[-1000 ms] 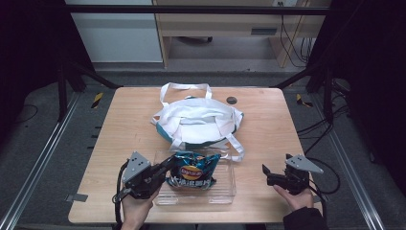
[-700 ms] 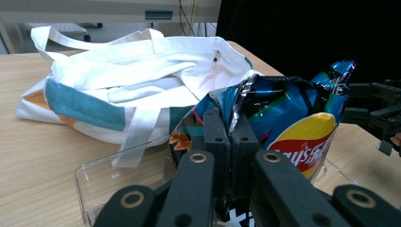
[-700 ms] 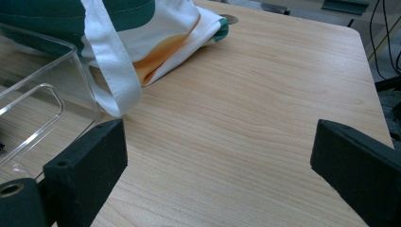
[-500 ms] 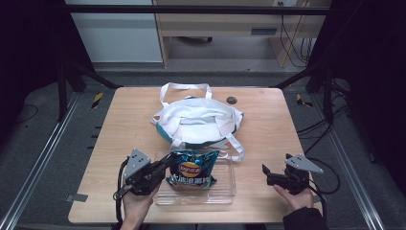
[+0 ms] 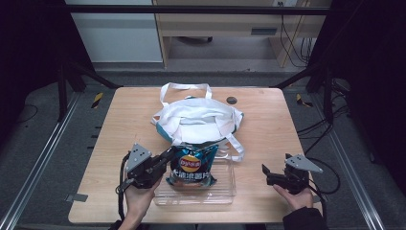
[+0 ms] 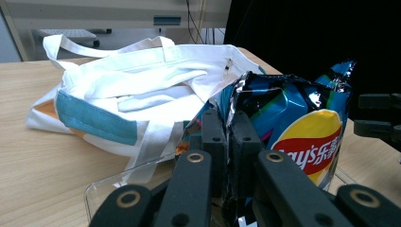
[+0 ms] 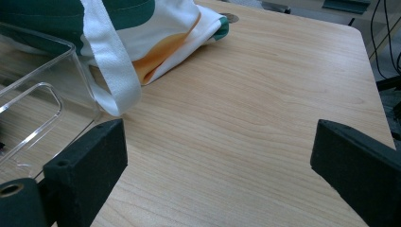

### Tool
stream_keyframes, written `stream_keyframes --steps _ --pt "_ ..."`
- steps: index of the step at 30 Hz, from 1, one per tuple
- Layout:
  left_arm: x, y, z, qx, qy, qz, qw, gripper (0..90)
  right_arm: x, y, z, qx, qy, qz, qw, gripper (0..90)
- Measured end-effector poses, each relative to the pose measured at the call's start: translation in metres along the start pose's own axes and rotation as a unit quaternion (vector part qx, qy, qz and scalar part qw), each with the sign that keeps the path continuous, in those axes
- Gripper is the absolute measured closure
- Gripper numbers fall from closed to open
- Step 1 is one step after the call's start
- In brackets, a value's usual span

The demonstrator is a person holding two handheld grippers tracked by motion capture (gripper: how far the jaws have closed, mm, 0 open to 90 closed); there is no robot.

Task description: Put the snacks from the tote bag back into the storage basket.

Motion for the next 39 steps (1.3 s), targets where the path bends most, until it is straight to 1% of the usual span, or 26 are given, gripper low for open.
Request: stream_keyframes --steps 4,14,27,35,39 --pt "-0.003 0.007 0.003 -0.001 0.002 0.003 1.0000 86.1 0.000 0.000 0.000 0.000 0.000 -0.001 1.0000 4.9" --pt "-0.011 0.019 0.006 -0.004 -0.003 0.005 1.0000 85.9 0.001 0.000 0.000 0.000 -0.001 -0.001 1.0000 4.9" --pt "-0.016 0.031 0.005 -0.007 -0.005 0.009 0.9999 85.6 0.002 0.002 0.000 0.000 -0.003 -0.003 1.0000 4.9" --pt "-0.019 0.037 0.006 -0.008 -0.004 0.009 0.9999 85.5 0.002 0.002 0.000 -0.001 -0.004 -0.004 1.0000 4.9" --pt "-0.019 0.038 0.006 -0.006 -0.001 0.008 0.9999 84.5 0.002 0.002 0.000 -0.001 -0.003 -0.004 1.0000 4.9"
Point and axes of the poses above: each handheld gripper's, and its own axes: y roughly forward along the jaws, z roughly out of its top, x roughly to its right, the point moved 6 cm from there along y, roughly forward along the jaws, and after that the axes turned 10 degrees about y, right-handed, at the moved point
